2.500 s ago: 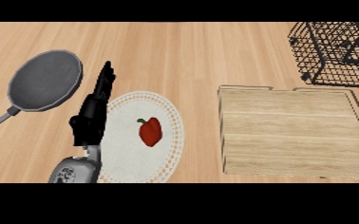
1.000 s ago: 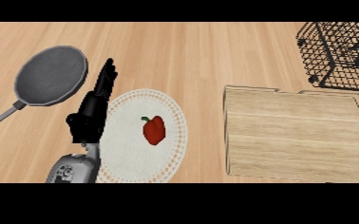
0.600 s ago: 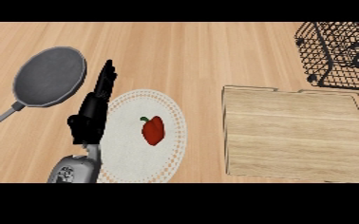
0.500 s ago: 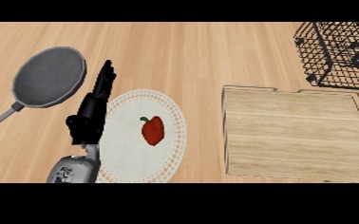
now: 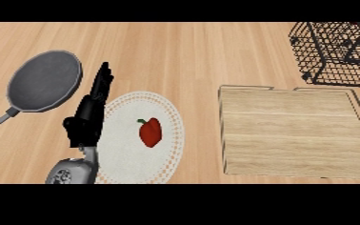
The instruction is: Pick the can from the tray and place it in the tiered basket
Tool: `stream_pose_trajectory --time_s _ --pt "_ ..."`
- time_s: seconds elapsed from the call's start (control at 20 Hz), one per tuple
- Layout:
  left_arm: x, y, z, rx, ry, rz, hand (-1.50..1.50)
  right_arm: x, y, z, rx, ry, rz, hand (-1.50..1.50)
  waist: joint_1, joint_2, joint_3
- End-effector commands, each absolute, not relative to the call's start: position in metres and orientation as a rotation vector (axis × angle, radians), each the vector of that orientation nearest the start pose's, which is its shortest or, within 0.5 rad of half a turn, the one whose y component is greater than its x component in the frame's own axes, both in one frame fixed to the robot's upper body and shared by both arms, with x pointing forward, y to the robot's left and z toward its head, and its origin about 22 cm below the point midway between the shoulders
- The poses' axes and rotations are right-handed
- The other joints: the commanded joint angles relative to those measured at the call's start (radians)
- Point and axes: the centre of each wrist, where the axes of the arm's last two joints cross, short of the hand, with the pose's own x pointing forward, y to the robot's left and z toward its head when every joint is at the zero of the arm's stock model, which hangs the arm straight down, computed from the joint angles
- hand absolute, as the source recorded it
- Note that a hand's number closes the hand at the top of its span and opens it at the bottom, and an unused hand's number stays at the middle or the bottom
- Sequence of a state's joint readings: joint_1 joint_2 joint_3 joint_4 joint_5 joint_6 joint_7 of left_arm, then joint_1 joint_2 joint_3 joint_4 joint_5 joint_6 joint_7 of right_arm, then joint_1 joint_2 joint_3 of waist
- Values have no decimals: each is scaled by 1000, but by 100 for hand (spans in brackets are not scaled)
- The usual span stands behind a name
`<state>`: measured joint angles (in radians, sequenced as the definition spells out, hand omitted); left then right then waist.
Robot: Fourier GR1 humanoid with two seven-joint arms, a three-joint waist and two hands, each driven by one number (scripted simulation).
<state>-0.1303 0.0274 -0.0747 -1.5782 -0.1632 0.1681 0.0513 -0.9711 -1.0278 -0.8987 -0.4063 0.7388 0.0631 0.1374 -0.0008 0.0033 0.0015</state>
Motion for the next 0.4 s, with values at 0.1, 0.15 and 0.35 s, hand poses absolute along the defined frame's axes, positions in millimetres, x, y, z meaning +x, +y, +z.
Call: stream_pose_trajectory --time_s 0.1,0.15,0.35 --pt "271 196 32 190 -1673 -94 0 223 -622 244 -1028 -1271 -388 -150 -13 1 2" --pt "261 215 31 205 -1661 -75 0 199 -634 244 -1033 -1264 -368 -150 -25 -5 2" --pt "264 212 31 208 -1658 -84 0 153 -653 231 -983 -1308 -355 -150 -16 -1 3"
